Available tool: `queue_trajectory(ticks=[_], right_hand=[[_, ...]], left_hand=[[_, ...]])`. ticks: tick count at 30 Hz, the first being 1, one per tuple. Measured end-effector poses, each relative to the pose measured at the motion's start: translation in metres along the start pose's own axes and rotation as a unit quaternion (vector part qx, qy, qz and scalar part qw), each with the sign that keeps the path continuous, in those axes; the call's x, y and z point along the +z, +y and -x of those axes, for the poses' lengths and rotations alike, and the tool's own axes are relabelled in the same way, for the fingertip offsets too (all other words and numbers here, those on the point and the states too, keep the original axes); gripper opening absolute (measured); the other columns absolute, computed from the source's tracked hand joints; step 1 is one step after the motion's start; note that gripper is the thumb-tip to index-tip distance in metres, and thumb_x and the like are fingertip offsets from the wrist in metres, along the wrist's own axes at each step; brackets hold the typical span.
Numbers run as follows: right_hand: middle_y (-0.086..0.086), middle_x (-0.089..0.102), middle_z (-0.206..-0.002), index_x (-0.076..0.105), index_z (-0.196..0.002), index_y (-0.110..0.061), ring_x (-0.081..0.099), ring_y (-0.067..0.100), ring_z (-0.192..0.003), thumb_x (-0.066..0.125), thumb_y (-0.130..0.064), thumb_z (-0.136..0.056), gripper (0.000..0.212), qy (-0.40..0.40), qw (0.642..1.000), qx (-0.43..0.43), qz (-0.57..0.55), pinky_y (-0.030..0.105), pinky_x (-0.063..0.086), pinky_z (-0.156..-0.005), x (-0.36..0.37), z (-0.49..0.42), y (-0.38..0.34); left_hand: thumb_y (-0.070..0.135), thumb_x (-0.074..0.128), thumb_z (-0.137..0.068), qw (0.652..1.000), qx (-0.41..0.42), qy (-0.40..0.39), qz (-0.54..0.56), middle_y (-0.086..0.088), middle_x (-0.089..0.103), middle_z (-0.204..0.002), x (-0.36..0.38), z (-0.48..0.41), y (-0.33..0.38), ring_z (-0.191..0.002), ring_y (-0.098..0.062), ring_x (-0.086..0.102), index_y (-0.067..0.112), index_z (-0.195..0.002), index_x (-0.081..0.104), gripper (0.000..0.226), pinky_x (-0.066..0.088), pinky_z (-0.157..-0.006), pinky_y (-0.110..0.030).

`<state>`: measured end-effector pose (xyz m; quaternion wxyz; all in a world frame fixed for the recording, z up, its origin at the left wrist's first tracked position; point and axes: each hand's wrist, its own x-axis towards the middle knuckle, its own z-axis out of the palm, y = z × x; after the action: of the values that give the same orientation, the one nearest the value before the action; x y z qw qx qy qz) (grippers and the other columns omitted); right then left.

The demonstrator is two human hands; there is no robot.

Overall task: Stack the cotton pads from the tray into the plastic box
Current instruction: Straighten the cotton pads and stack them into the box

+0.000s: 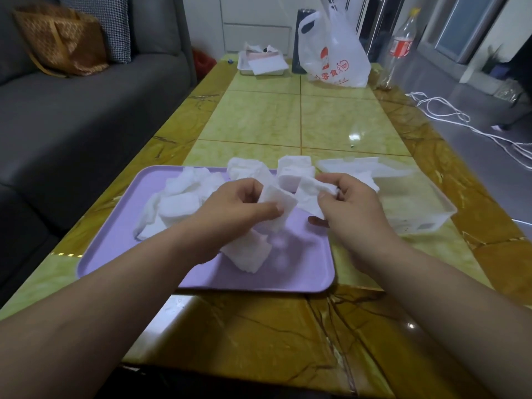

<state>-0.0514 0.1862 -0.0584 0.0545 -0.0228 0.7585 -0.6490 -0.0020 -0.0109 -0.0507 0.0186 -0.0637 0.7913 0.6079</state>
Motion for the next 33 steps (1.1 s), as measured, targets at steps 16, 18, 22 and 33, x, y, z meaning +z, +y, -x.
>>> queue_trajectory(ticks=[16, 18, 22, 33], right_hand=[[0.015, 0.077, -0.103, 0.072, -0.112, -0.014, 0.076, 0.024, -0.094, 0.061, 0.004, -0.096, 0.027, -0.087, 0.995, -0.004, -0.045, 0.037, 0.064, -0.076, 0.005, 0.005, -0.002], [0.013, 0.079, -0.099, 0.072, -0.113, -0.012, 0.077, 0.021, -0.09, 0.063, 0.005, -0.095, 0.026, -0.092, 0.994, 0.009, -0.061, 0.036, 0.064, -0.078, 0.006, 0.005, -0.003], [0.01, 0.08, -0.099, 0.073, -0.111, -0.015, 0.076, 0.022, -0.092, 0.066, 0.001, -0.095, 0.025, -0.109, 0.989, 0.039, -0.09, 0.034, 0.064, -0.075, 0.003, 0.004, -0.005], [0.021, 0.075, -0.113, 0.072, -0.117, -0.005, 0.074, 0.029, -0.098, 0.051, -0.001, -0.101, 0.026, -0.168, 0.973, 0.084, -0.133, 0.045, 0.062, -0.088, 0.006, 0.007, -0.012]], left_hand=[[0.003, 0.081, -0.082, 0.996, 0.022, -0.048, 0.068, -0.01, 0.076, -0.098, 0.001, 0.006, 0.005, -0.076, -0.015, 0.063, 0.014, -0.11, 0.071, 0.031, 0.045, -0.058, -0.024], [0.0, 0.074, -0.086, 0.996, 0.013, -0.041, 0.081, -0.013, 0.074, -0.098, 0.0, 0.003, 0.004, -0.076, -0.016, 0.061, 0.01, -0.107, 0.071, 0.024, 0.044, -0.06, -0.029], [-0.007, 0.067, -0.088, 0.992, 0.009, -0.049, 0.116, -0.01, 0.073, -0.095, 0.002, 0.003, 0.005, -0.074, -0.016, 0.063, 0.006, -0.109, 0.07, 0.025, 0.048, -0.06, -0.03], [0.01, 0.085, -0.076, 0.997, 0.008, -0.026, 0.067, -0.007, 0.076, -0.091, 0.003, 0.003, -0.001, -0.078, -0.019, 0.066, 0.018, -0.096, 0.073, 0.025, 0.051, -0.063, -0.033]])
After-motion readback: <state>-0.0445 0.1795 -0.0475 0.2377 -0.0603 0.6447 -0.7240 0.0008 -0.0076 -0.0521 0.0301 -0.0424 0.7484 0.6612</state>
